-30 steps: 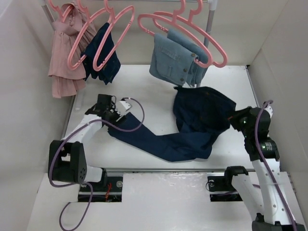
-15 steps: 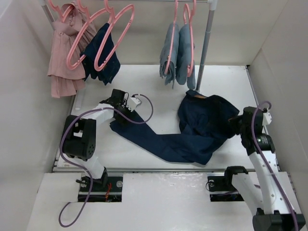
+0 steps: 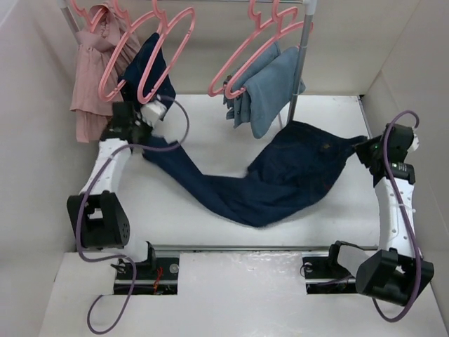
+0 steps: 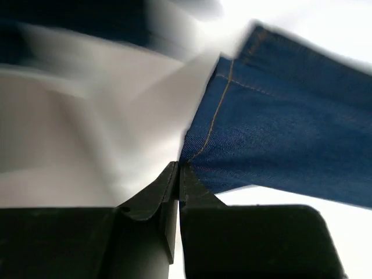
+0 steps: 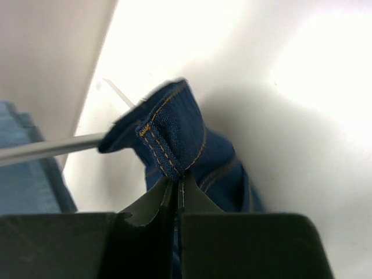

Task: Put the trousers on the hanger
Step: Flatten out the trousers at the center of the board.

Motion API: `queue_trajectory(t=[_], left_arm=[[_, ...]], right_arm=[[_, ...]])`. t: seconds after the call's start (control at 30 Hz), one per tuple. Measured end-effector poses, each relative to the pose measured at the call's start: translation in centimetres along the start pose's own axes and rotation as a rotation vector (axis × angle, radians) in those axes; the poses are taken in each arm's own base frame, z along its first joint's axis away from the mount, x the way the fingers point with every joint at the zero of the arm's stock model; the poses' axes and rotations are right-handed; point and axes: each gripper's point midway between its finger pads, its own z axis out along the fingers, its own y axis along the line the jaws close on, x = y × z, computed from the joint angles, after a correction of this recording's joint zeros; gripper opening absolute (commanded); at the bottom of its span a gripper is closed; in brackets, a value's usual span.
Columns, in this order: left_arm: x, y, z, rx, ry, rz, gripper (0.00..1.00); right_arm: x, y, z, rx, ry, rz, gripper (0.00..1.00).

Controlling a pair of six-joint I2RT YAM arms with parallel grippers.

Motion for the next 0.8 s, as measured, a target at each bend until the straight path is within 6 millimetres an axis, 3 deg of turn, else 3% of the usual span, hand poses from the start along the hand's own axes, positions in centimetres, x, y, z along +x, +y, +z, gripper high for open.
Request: queue_trajectory(t=[0.07,0.13,0.2,0.27,0.33,0.4,0.53,0.63,0.7,0.8], left_arm=[[-4.3,4.7,-3.8,-0.119,-0.127,0.005,0.00],[-7.6,6.5,-7.9,-0.183,-0.240,0.040,0.00],[-9.4,6.3,-11.9,-0.207,-0.332,0.097,0.00],[-9.3,5.1,-14.5,-0.213,-0.370,0.165,0.00],[-6.5,3.0,-14.6,-0.163,-0.327,0.213,0.05],[-2.4,1.2,-13.1,-0.101,-0.222,0.234,0.10],[10.2,-4.9,-7.7,0.175,0.142,0.240,0.18],[18.4,-9.8,-7.6,0.377,0.401,0.251,0.24],[20.5,-10.8,-8.6,0.428,0.481,0.277,0.30],[20.4,-9.8,-8.8,0.394,0.496,0.311,0.38]], right_arm=[[-1.7,1.6,-0.9,-0.044,-0.035,-0.036,0.00],[-2.9,3.5,-2.1,-0.108,-0.065,-0.074,0.00],[-3.6,4.9,-3.5,-0.164,-0.093,-0.103,0.00],[-3.9,5.1,-4.8,-0.189,-0.120,-0.118,0.00],[-3.8,4.7,-6.1,-0.207,-0.147,-0.125,0.00],[-2.9,3.3,-6.8,-0.199,-0.159,-0.124,0.00],[-0.5,-1.9,-6.4,-0.067,-0.148,-0.108,0.00],[0.8,-4.7,-5.4,0.018,-0.128,-0.102,0.00],[1.5,-5.8,-4.6,0.052,-0.106,-0.099,0.00],[1.9,-6.3,-3.5,0.084,-0.080,-0.099,0.00]])
